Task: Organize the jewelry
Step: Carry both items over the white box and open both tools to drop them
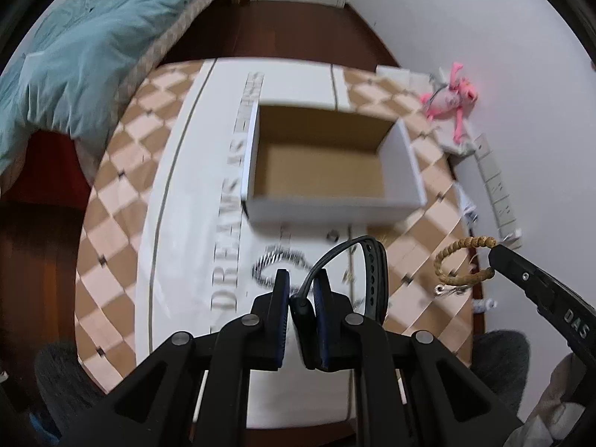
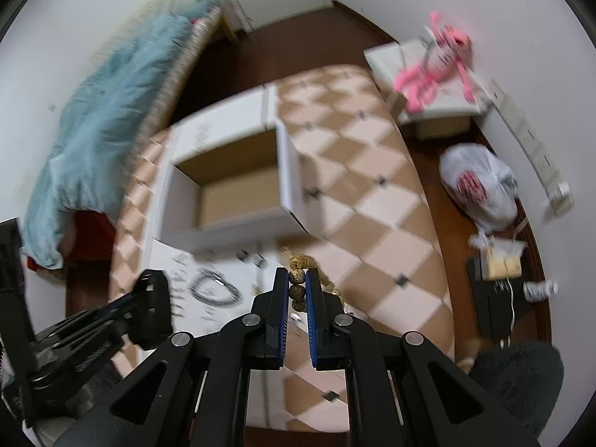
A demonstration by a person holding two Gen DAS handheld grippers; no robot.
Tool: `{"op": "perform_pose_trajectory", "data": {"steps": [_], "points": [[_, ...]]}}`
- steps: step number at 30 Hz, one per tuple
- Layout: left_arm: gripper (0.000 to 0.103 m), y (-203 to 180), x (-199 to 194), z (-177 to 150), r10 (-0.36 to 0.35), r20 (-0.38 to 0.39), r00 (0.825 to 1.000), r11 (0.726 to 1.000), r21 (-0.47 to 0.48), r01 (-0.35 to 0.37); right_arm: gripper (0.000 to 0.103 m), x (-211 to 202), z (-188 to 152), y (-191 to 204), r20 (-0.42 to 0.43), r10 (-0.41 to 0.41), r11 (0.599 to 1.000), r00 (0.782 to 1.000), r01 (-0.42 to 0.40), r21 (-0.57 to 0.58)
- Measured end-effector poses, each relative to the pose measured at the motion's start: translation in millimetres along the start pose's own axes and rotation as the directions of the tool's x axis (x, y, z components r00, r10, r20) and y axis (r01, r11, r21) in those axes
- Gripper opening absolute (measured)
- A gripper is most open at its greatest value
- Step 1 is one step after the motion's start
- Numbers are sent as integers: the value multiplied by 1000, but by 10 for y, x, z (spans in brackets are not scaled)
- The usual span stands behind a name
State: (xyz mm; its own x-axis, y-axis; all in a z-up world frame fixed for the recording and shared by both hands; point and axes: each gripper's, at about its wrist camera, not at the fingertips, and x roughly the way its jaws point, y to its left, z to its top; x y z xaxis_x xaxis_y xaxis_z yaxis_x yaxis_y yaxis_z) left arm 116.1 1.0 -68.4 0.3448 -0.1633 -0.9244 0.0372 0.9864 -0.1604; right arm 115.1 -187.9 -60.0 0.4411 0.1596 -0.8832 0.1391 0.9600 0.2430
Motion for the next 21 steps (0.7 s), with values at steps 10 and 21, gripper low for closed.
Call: {"op": "perform_pose_trajectory", "data": {"steps": [10,21], "points": [[10,14,-43,685,-30,50,998,1000,5,30,9,-1,764,506,35,80,992,996,-76,-96],[11,186,549,1097,-66,-70,995,997,-56,62,9,801,1204,578,-87,38,993,995,-47,-109]]}}
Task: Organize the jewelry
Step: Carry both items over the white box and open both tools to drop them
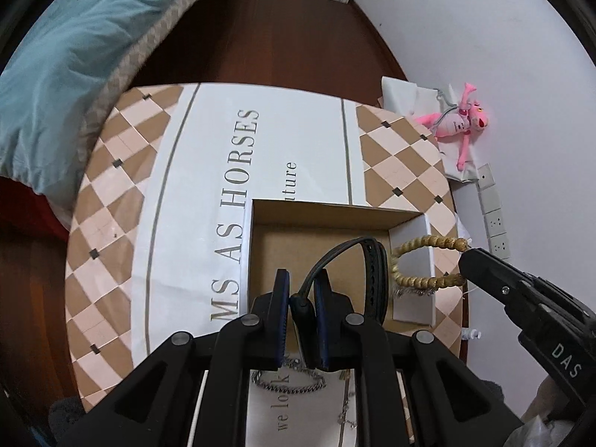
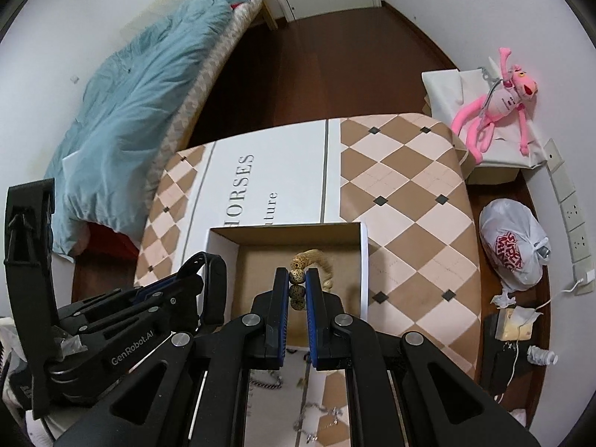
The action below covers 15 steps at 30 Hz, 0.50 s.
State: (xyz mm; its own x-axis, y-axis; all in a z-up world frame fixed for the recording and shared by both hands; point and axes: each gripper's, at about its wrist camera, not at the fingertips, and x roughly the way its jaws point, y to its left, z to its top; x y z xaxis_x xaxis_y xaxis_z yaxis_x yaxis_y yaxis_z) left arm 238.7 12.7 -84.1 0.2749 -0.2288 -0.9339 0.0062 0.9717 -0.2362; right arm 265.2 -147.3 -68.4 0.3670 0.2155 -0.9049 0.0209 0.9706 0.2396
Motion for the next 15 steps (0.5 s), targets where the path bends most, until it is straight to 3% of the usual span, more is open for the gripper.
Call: {"op": "perform_pose_trajectory", "data": {"steps": [4,5,7,8,9,11,13,15], "points": [[16,66,136,141,-10,-58,998,998,-60,7,10,147,136,-20,-34,43,999,999,-43,-4],[21,85,149,175,-10,-64,998,997,-74,5,10,176,156,-22,-45,51,999,998,-51,-1],[44,120,137,233,-14,-56,998,995,-95,8,10,241,190,-57,-72,55,998,996,-54,14],[70,143,116,254,-15,-45,999,994,-108,10,10,261,190,-64,-82,57,998,995,-56,15],[88,162,95,268,-20,-34,999,993,-118,16,12,275,186,-81,-90,46,999,995,-45,13],[89,188,58,275,-20,-17,1000,992,-129,18,31,285,163,-120,-95,21,1000,995,-19,15],[89,185,27,263,14,-7,1000,993,-117,-15,70,285,129,-149,-95,3,1000,996,-2,15],[94,185,2,252,45,14,999,994,-103,-43,75,287,72,-155,-86,-60,998,995,59,-7]]}}
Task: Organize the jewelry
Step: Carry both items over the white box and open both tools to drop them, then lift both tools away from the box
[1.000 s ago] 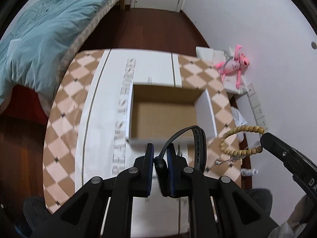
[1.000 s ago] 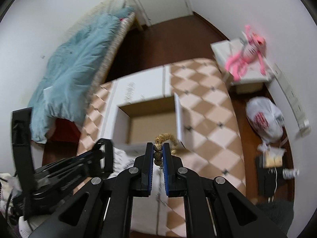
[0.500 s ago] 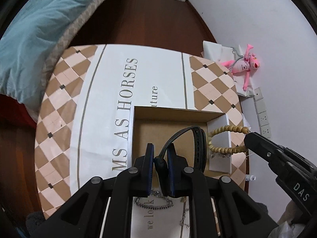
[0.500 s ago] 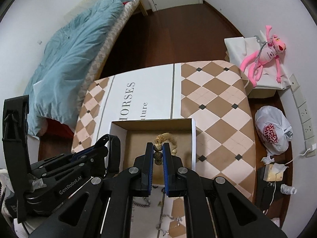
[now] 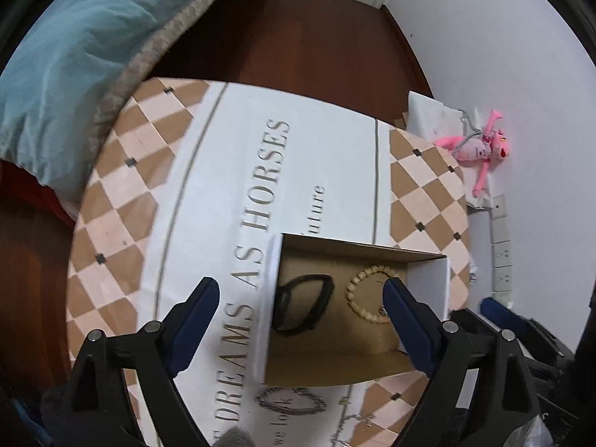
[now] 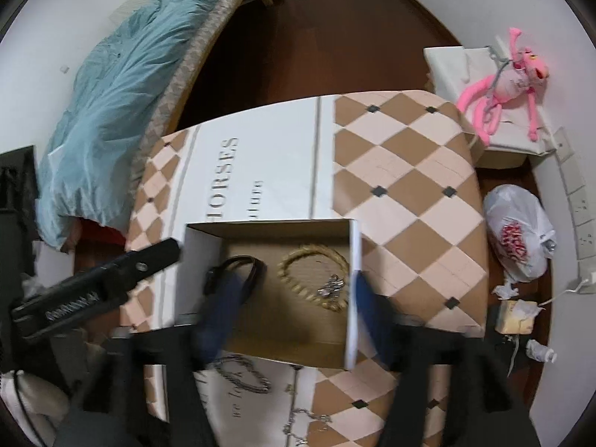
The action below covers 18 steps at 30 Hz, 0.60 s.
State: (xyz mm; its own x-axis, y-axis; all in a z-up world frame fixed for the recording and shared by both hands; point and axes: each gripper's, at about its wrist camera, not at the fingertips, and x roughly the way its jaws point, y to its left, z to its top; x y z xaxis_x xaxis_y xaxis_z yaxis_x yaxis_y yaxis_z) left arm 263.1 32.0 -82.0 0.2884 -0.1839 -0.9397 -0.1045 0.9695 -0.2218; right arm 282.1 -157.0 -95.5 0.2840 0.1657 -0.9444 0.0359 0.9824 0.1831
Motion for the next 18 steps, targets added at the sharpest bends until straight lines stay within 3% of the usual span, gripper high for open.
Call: {"op": "perform_pose_trajectory", "data": {"steps": [2,4,9,18], "points": [[99,-10,-42,-49,50,44,998,998,26,-51,78,21,-83,10,5,-82,996,997,82,-23],[99,-16,-74,-130,99,92,991,993,56,-105,94,70,-187,11,4,-153,988,988,153,-36],[99,1,-34,-323,207,162,965,969,103,-225,95,196,-387,-4,0,-227,973,974,227,-47],[99,31,-50,-548,228,173,958,963,103,-247,96,127,-573,-5,33,-259,965,965,260,-24]]}}
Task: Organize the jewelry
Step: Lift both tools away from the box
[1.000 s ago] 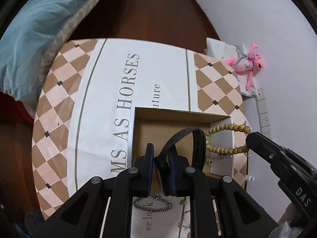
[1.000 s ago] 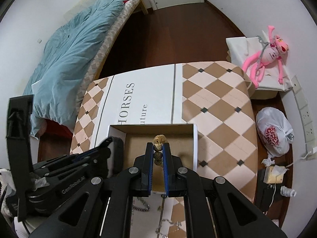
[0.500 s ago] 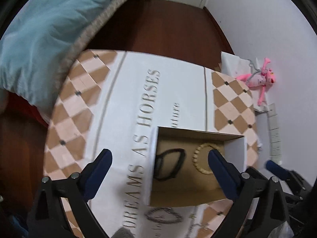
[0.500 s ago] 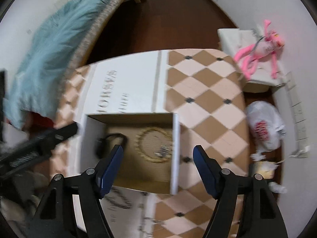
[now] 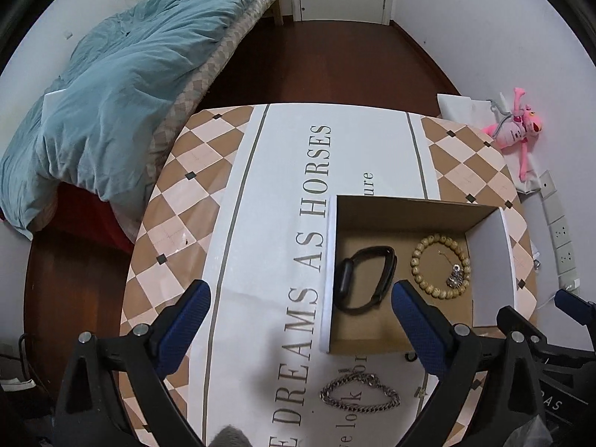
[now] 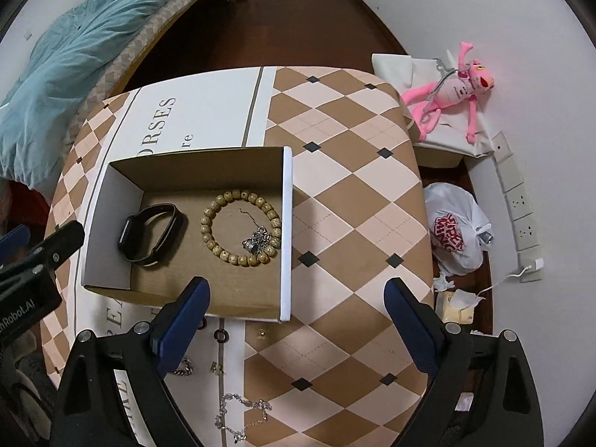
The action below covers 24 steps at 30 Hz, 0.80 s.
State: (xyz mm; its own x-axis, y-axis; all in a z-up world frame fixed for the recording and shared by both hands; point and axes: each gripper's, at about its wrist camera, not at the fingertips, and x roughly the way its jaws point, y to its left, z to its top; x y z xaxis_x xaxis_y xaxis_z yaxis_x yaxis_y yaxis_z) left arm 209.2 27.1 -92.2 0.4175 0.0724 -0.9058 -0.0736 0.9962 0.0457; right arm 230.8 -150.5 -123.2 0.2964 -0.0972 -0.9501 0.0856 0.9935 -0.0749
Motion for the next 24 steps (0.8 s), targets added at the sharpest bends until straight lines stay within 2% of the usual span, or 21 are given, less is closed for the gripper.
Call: {"op": "perform_pose_trajectory", "data": {"steps": [11,19,24], "points": [[99,17,-497,-188,3,86,996,1000,-5,-3,96,-526,-188,13,111,-36,999,993,35,12],[99,48,-943,-339,-6,164,986,1000,0,6,96,-1090,-358,-15,232,-34,999,972,28,29],[99,56,-1174,-397,-21,199,980,1000,4,21,96,-1343,-457,-51,273,-10,999,962,-3,46]]}}
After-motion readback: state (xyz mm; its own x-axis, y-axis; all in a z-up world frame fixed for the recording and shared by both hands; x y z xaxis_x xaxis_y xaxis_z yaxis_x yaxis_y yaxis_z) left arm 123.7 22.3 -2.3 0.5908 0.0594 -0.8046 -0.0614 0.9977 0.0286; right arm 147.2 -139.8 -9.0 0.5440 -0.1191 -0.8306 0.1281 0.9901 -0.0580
